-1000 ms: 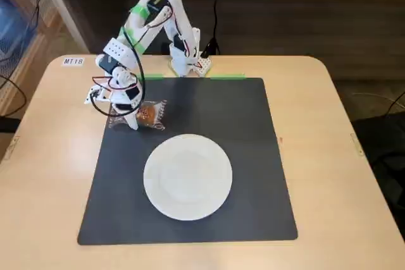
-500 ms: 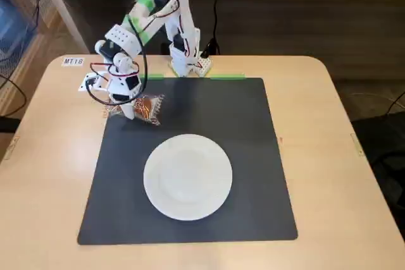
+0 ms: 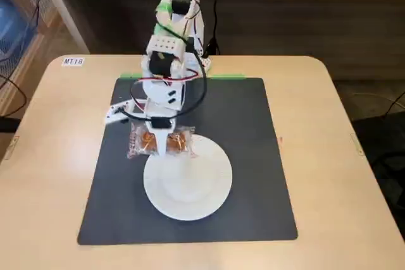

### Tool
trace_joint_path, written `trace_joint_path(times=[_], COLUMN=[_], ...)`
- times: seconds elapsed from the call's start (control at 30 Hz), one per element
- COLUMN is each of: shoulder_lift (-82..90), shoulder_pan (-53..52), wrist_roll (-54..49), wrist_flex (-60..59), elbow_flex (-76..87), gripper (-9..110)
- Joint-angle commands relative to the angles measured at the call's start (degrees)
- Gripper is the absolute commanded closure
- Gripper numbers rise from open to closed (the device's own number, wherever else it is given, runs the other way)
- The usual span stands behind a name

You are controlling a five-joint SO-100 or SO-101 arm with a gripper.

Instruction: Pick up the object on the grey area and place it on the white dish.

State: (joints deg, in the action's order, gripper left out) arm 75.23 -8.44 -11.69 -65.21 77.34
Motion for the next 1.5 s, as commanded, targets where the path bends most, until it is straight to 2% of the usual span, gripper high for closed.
trace_joint_path(times=[0.0, 0.3, 0.57, 0.7, 0.93, 1.03, 1.2, 1.3, 1.43, 1.47], shoulder_lift=[-4.83, -9.32, -16.0, -17.4, -15.56, -12.74, -1.49, 6.33, 11.34, 12.57], shoulder_pan=[2.37, 6.15, 8.17, 7.38, 4.92, 4.75, 4.57, 4.83, 5.36, 5.54], wrist_roll=[0.79, 3.08, 3.6, 4.22, 2.81, 2.55, 2.72, 3.87, 4.92, 5.19], wrist_flex=[-2.9, -2.64, -3.43, -5.36, -17.14, -20.92, -25.93, -27.42, -28.56, -29.09], elbow_flex=[-10.02, -11.43, -20.39, -22.5, -22.76, -22.76, -22.85, -22.59, -22.15, -21.62], gripper=[83, 80, 77, 70, 56, 53, 57, 72, 99, 101])
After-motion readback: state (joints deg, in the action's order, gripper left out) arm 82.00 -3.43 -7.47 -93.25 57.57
